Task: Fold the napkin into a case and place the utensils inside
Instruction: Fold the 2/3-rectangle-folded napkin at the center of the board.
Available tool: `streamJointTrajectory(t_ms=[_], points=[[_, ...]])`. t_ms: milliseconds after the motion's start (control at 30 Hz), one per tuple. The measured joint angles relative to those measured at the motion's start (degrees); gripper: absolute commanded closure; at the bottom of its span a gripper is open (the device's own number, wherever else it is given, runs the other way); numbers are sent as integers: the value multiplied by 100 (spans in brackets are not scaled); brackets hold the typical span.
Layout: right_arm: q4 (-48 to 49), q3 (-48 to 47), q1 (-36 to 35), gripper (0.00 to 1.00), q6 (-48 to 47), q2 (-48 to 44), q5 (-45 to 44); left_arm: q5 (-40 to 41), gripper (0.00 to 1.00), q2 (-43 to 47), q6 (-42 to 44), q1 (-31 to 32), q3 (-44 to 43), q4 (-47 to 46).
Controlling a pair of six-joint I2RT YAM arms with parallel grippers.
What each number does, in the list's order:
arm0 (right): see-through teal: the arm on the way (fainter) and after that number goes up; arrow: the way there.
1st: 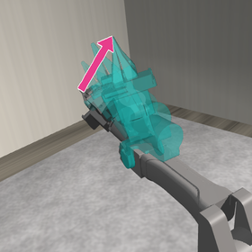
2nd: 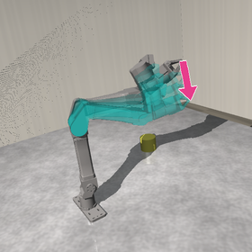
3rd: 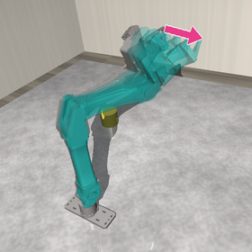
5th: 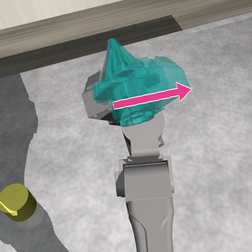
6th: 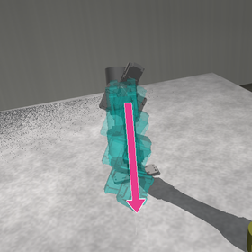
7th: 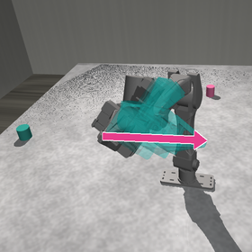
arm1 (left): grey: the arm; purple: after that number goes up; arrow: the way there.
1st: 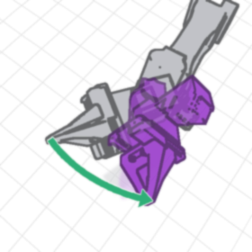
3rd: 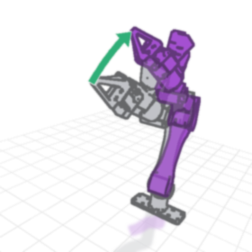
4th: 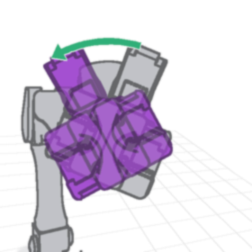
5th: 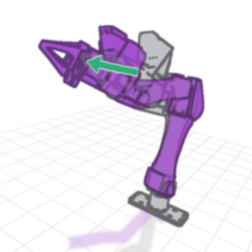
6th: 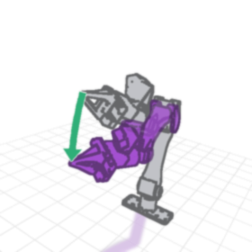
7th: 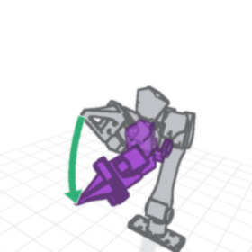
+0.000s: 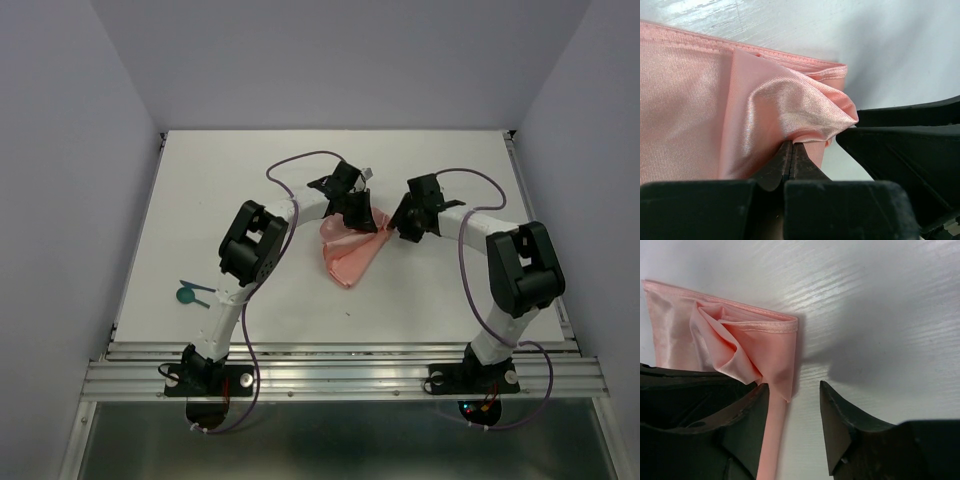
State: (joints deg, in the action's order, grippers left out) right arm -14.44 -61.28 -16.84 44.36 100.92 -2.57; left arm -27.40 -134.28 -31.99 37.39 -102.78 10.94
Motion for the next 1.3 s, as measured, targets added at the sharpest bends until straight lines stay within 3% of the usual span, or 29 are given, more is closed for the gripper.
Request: streamJointTrajectory(t_ms=[200,233,267,367,400,1300], points=[[122,291,0,57,114,-282,-114,-2,100,2,0,0,0,2],[144,350,0,61,125,-356,-146,-4,100,2,2,0,0,0],[195,444,0,75,151,-487,-197,-9,100,2,2,0,0,0],[251,514,0,97,166,-656,-238,-24,100,4,2,-7,0,2],[304,509,0,99,155,-654,-240,-26,100,7,2,-15,2,4],[435,-361,0,99,-238,575,737,-214,100,22,4,-87,-74,232]])
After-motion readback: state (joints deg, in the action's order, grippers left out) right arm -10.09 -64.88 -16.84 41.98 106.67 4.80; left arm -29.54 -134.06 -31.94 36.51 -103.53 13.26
